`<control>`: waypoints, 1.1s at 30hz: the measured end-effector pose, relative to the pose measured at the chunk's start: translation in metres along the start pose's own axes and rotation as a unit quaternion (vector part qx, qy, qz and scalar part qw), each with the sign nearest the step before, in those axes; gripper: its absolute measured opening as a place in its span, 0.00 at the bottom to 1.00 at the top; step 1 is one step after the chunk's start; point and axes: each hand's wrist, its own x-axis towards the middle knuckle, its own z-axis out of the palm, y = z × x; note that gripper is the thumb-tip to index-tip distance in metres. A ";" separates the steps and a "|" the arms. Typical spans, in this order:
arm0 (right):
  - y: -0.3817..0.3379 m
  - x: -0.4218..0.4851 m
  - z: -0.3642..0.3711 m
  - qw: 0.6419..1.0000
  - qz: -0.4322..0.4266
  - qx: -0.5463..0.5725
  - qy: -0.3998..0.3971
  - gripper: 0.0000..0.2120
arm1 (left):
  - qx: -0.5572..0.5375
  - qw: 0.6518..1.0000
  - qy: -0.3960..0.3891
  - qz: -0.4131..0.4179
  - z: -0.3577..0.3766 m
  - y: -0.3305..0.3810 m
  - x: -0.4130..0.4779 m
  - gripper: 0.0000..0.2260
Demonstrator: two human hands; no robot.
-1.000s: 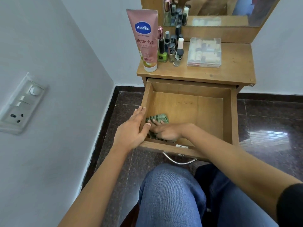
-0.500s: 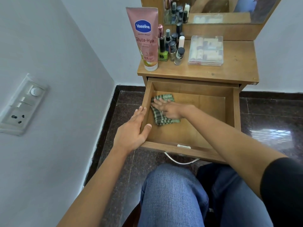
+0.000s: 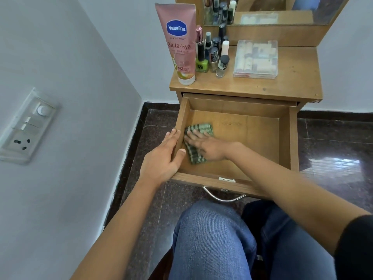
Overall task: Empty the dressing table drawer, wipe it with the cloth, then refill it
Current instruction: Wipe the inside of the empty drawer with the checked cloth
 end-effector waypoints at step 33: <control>-0.007 -0.013 -0.011 0.957 -0.201 -0.084 -0.190 0.38 | -0.053 0.998 -0.028 -0.008 -0.005 0.003 -0.001 0.28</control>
